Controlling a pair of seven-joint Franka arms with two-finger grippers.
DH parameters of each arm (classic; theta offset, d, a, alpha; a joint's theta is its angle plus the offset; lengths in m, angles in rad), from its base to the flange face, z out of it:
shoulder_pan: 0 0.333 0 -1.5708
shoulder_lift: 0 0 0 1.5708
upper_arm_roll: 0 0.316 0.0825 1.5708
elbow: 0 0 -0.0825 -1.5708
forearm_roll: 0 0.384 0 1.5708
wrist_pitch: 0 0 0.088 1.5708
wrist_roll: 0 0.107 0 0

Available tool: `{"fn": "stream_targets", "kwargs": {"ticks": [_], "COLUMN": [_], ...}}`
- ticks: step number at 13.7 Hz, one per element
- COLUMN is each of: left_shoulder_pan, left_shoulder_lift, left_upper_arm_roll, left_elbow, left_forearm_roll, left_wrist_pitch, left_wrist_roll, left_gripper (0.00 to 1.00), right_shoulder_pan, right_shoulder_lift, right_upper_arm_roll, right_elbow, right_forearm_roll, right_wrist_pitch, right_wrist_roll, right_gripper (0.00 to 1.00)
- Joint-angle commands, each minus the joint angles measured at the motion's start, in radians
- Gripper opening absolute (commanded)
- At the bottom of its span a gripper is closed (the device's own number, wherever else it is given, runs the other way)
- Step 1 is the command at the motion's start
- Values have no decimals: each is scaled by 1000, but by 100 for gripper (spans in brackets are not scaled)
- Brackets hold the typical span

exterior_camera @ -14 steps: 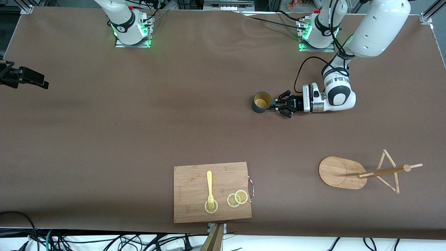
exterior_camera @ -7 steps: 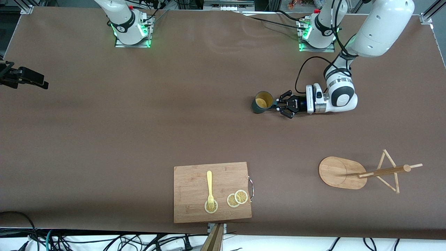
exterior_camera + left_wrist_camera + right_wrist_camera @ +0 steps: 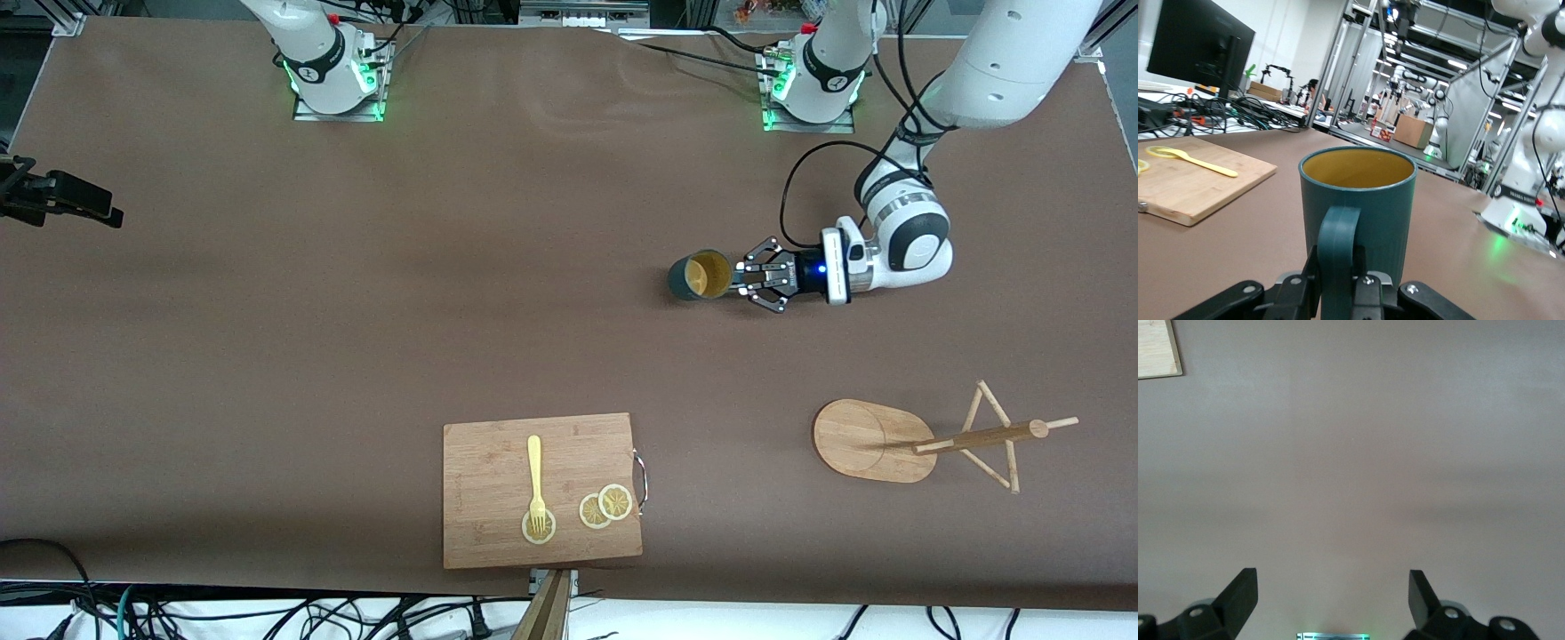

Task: Pass cup and hang on rack
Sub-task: 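Grasp the mug handle with the left gripper and lift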

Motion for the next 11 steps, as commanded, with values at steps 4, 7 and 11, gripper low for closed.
{"fn": "stream_targets", "kwargs": {"ticks": [4,7,11], "left_shoulder_pan": [57,73,135], "left_shoulder_lift": [-46,-60,-60], "left_upper_arm_roll": [-1,1,4], "left_elbow": [-19,-14,-20], "left_forearm_roll": [55,74,103], "left_wrist_pitch": [-42,-68,-125], "left_wrist_roll": [-156,-259,-479], "left_gripper": [0,0,0], "right_shoulder_pan": [-5,-5,-5], "right_shoulder_lift": [10,12,10], "right_upper_arm_roll": [2,2,2], "right_elbow": [24,24,24], "right_forearm_roll": [-9,-9,-9], "right_wrist_pitch": [-5,-5,-5], "right_wrist_roll": [-9,-11,-9], "right_gripper": [100,100,100]}}
